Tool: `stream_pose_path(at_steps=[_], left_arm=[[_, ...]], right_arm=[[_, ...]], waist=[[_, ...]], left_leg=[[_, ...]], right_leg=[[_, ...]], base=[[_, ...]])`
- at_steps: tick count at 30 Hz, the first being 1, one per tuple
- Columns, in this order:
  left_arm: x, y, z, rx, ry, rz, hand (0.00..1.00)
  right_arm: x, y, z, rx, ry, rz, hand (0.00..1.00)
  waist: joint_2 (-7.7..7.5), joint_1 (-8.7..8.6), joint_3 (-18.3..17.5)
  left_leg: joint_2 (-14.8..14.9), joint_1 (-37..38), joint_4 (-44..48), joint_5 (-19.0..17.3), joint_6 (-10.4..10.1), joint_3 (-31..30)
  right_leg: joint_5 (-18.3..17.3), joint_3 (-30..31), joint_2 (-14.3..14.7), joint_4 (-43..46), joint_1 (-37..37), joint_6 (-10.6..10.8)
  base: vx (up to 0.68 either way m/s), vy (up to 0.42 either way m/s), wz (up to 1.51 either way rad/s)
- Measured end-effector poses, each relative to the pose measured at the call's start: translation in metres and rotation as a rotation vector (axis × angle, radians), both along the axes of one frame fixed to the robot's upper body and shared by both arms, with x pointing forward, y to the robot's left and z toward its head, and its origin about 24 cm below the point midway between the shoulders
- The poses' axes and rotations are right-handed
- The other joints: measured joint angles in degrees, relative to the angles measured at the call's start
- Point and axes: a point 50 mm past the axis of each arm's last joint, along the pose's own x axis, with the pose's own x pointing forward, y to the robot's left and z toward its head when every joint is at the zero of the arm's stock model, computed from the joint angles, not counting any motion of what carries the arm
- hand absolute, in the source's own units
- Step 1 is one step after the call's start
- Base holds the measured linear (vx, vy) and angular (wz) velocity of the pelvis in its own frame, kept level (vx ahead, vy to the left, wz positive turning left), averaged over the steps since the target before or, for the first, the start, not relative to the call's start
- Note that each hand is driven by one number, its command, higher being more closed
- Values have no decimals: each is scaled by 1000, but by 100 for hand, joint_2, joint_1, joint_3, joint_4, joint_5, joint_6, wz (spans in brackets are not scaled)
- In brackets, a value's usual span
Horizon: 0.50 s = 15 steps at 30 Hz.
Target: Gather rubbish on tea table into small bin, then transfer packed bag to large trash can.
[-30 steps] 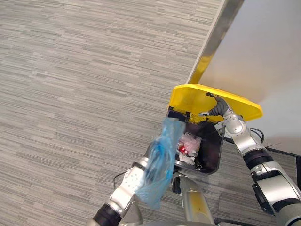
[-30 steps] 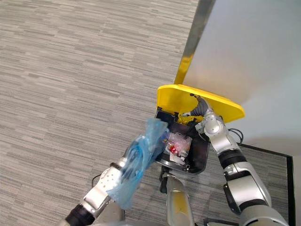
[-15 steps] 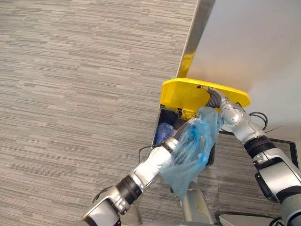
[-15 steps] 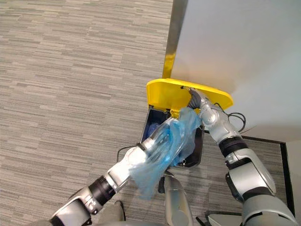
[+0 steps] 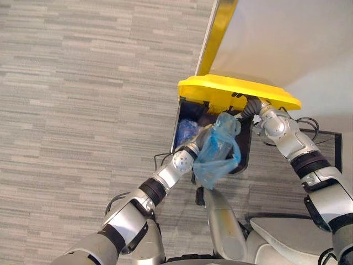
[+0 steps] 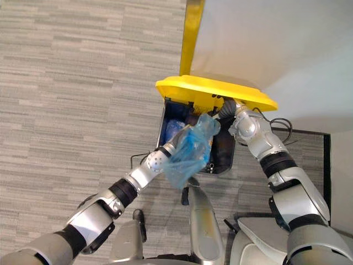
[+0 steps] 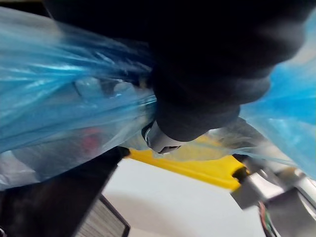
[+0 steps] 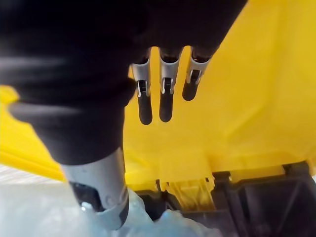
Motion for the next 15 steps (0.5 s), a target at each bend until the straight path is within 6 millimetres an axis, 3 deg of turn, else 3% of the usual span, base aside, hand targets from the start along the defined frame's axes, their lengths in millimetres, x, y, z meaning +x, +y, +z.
stream_pose_path(at_steps=[6, 7, 10, 15], left_arm=[[20, 31, -7, 103, 25, 111, 100], [22, 36, -10, 137, 30, 126, 0], [27, 43, -12, 212, 27, 150, 0], [31, 36, -2, 271, -30, 111, 0]], right_arm=[[2, 5, 10, -3, -44, 7, 0], [3, 6, 13, -2, -55, 9, 0], [5, 13, 19, -20, -78, 29, 0], [2, 26, 32, -19, -130, 83, 0]], waist=[[-63, -76, 153], [-64, -76, 154], [-70, -90, 157], [-118, -89, 230]], left_leg=[[-75, -355, 248, -102, 26, 0], [-85, -417, 250, -102, 26, 15], [-95, -542, 249, -102, 25, 81], [-86, -633, 289, -157, -25, 169]], right_leg=[[48, 77, -57, 57, -294, 3], [57, 97, -57, 60, -371, 1], [68, 151, -48, 94, -553, -1], [67, 228, -24, 122, -703, 0]], base=[[5, 11, -4], [29, 5, -7], [57, 3, -11], [47, 11, -9]])
